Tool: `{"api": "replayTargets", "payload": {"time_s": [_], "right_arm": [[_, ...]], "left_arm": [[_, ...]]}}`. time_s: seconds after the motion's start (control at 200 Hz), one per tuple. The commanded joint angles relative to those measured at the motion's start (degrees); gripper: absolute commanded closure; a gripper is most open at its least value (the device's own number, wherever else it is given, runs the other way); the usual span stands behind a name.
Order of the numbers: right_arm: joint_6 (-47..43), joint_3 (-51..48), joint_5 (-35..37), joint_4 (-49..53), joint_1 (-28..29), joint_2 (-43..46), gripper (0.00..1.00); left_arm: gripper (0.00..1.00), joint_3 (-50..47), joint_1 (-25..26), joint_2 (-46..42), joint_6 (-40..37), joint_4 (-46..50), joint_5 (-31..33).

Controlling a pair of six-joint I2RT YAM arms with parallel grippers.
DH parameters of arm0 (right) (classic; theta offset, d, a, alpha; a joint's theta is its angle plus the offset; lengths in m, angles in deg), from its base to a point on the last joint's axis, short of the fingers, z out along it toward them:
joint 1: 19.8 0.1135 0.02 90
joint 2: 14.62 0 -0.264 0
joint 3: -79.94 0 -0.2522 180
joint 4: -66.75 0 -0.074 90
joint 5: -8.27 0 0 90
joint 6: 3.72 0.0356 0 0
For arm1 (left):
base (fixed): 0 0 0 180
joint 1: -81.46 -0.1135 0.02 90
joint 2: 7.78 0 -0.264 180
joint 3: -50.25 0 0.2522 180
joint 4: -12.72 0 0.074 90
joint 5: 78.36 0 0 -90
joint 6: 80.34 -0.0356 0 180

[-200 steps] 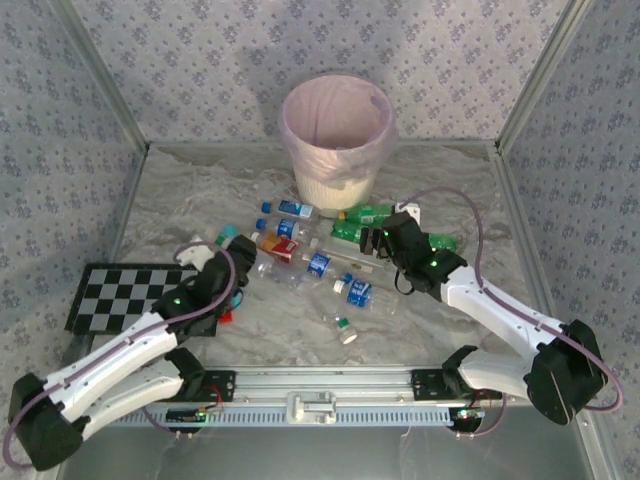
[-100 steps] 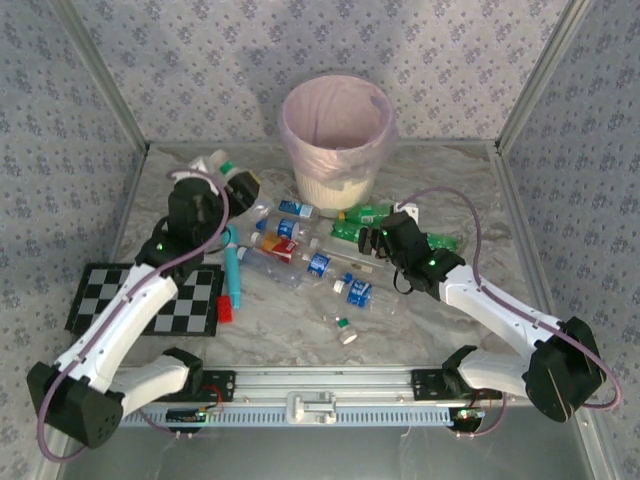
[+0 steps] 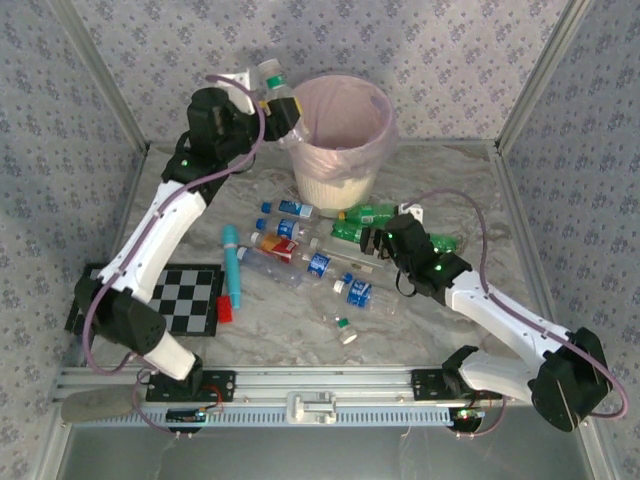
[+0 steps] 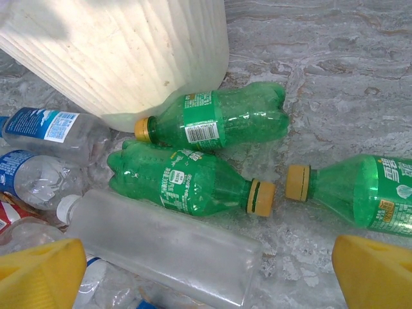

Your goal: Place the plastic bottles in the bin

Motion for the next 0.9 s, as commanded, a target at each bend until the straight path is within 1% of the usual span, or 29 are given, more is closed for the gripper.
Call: {"api": "replayTargets", "payload": {"time_s": [0.0,0.17,0.36,0.415,0.5,0.575,0.65,0.725,0.895], "right_arm": [[1.44,-1.09,0.25,0.0,0.38,1.89,0.0],[2.01,-1.69,0.07,0.26,0.35,3.52,0.0],[2.71,-2.59,-0.01,0.31,0.29,5.54,0.0],[2.89,-2.69,-0.1,0.33,0.27,5.82,0.0],[3.01,-2.85,-0.19,0.6,0.33,6.11,0.0],[3.05,-3.05,-0.11,0.66,0.26,6.51,0.0],[3.14,-3.12,-0.1,0.69,0.31,6.86,0.0],[3.04,-3.12,-0.01,1.12,0.23,7.23,0.0],[2.97,-3.04,0.33,1.95,0.16,8.03,0.0]], "left_arm": [[0.6,6.97,-0.37,3.69,-3.29,-0.42,-4.35],[0.6,15.59,-0.28,11.88,-2.92,-0.46,-6.51],[0.59,25.55,-0.03,21.39,-4.44,1.92,-5.92],[0.59,30.6,0.19,24.99,-5.51,5.02,-5.84],[0.58,39.78,0.97,30.77,-8.42,12.83,-4.74],[0.57,47.08,1.77,35.65,-11.7,19.24,-2.24],[0.56,52.29,2.5,39.63,-14.05,23.83,-0.26],[0.56,54.66,2.79,41.86,-14.71,26.19,0.57],[0.54,54.54,3.64,43.35,-18.01,27.66,3.98]]}}
